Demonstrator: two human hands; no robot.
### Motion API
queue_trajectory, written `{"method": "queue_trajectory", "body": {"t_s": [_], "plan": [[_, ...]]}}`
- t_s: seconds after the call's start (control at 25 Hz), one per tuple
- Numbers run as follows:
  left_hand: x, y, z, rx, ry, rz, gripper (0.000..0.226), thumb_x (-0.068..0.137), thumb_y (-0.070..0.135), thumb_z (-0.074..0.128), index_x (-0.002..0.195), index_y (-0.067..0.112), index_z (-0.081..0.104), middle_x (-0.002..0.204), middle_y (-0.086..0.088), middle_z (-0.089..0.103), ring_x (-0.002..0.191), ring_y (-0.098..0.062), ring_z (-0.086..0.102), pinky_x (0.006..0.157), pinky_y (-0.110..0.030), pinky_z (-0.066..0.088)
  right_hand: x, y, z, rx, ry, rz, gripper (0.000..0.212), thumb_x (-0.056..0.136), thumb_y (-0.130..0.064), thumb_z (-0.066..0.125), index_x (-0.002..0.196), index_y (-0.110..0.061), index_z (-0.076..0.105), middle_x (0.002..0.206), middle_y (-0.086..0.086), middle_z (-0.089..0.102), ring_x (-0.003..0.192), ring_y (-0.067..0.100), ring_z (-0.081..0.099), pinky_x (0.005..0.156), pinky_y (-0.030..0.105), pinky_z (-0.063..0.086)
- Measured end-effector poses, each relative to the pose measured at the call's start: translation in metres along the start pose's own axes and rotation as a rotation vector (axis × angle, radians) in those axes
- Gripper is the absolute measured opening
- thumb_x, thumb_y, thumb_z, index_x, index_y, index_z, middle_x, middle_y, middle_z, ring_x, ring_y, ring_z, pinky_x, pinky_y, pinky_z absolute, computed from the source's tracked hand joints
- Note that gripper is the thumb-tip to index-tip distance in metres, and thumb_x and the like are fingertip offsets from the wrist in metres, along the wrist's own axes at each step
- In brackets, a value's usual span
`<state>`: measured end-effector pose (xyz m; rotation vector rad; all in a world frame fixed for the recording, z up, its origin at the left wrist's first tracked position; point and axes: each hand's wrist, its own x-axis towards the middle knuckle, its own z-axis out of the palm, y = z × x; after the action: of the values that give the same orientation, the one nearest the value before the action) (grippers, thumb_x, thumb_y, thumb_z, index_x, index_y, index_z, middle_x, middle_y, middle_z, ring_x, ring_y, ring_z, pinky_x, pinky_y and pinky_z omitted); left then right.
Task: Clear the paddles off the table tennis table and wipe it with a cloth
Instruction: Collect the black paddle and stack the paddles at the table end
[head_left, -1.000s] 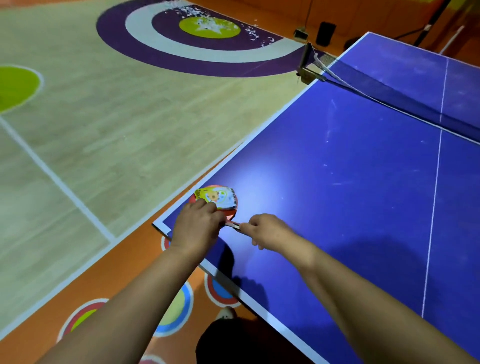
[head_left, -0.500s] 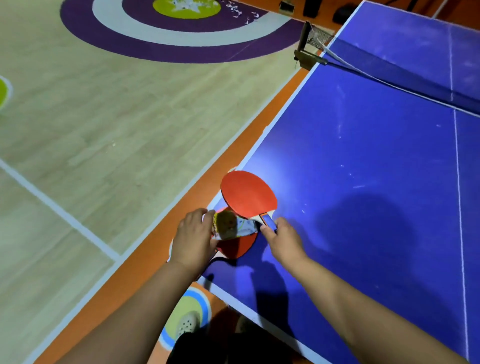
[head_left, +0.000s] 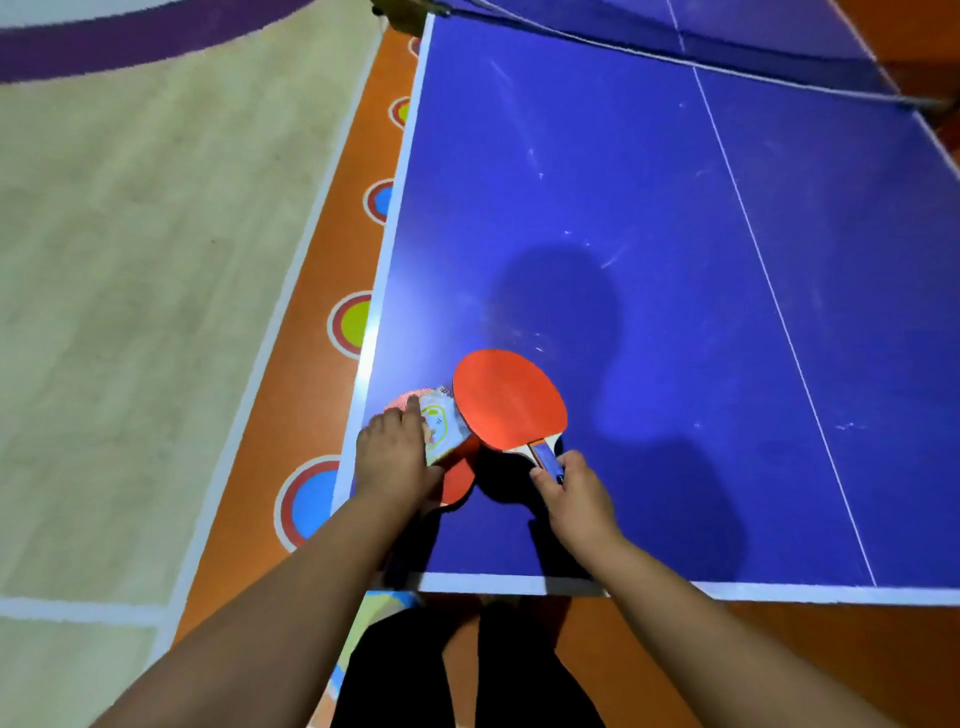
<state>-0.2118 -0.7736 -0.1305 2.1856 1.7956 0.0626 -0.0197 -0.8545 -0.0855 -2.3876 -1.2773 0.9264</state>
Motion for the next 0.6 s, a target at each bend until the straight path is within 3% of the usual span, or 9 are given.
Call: {"method": "queue_trajectory", "body": {"t_s": [0.16,0.32,0.6], "plan": [[-0.007,-0.021,-0.011,-0.019,0.033,-0.015,0.079,0.052,0.03,0.078,0.12,-0.001,0.052,0.098,-0.019,0.057,0.09,-0.038,0.053,0.073,-0.04,0.041,-0.027,-0.004,0.028,0.057,0.049,0.075,0.026,0.097,-0.035,0.052,0.091,-0.011,0.041,0.077,0.002,0.05,0.073,0.028,0.048,0.053,0.034,0.028],[-0.015,-0.063,-0.024,-0.145,0.138,-0.158,0.07,0.057,0.029,0.074,0.116,-0.001,0.05,0.1,-0.021,0.051,0.095,-0.039,0.046,0.074,-0.044,0.04,-0.038,-0.021,0.06,0.085,0.038,0.062,0.024,0.095,-0.036,0.053,0.095,-0.015,0.041,0.089,0.008,0.056,0.082,0.031,0.053,0.063,0.035,0.034],[-0.026,-0.095,-0.03,-0.192,0.26,-0.297,0.067,0.061,0.023,0.076,0.116,-0.002,0.049,0.101,-0.023,0.05,0.099,-0.042,0.045,0.077,-0.05,0.042,-0.044,-0.042,0.109,0.107,-0.02,0.058,0.028,0.097,-0.033,0.052,0.108,-0.009,0.045,0.105,0.011,0.057,0.098,0.033,0.054,0.066,0.033,0.031]]}}
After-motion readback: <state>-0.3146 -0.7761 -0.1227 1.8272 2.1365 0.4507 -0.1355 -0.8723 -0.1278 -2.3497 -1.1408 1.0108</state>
